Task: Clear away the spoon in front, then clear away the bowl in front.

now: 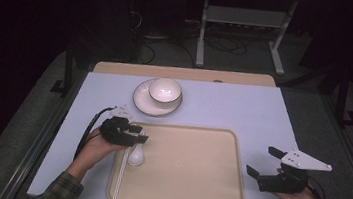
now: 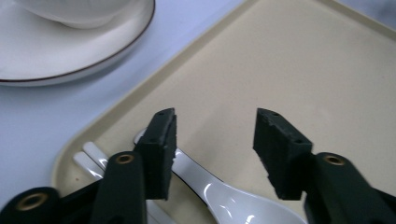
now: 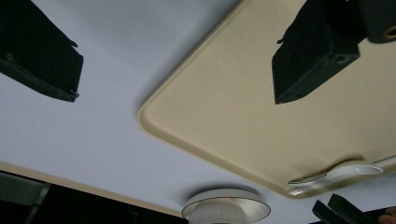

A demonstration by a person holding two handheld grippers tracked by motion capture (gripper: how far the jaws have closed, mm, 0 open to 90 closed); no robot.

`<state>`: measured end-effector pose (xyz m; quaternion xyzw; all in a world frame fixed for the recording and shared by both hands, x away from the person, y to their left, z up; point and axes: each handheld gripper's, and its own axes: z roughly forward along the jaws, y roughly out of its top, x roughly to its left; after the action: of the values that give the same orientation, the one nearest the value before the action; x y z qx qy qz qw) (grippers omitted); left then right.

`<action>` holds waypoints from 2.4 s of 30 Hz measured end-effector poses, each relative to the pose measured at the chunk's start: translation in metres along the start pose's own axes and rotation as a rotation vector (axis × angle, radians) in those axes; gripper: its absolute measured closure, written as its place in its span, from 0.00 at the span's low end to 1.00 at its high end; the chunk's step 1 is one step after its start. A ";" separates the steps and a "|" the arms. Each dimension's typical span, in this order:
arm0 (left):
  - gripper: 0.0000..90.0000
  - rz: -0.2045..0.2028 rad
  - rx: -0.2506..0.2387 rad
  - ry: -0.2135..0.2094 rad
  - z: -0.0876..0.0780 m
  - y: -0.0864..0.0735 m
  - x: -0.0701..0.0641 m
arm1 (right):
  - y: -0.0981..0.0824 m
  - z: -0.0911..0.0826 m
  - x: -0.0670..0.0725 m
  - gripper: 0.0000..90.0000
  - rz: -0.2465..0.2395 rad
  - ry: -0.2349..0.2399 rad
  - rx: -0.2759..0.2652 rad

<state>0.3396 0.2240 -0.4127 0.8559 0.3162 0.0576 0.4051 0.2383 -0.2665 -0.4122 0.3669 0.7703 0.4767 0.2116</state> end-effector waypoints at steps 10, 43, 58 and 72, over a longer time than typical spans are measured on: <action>0.36 -0.057 -0.031 0.047 -0.007 0.015 0.025 | 0.000 0.001 0.000 0.02 0.002 0.000 0.000; 0.29 -0.179 0.013 0.153 -0.002 0.106 0.102 | 0.001 0.001 -0.001 0.02 0.006 0.002 -0.001; 0.43 -0.215 0.192 0.208 0.049 0.136 0.123 | 0.000 0.000 -0.002 0.02 0.007 0.006 -0.007; 0.62 -0.232 0.287 0.219 0.090 0.139 0.126 | 0.000 -0.001 -0.002 0.02 0.013 0.010 -0.013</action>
<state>0.5406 0.1736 -0.3911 0.8514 0.4597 0.0577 0.2460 0.2389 -0.2690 -0.4121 0.3679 0.7660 0.4848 0.2070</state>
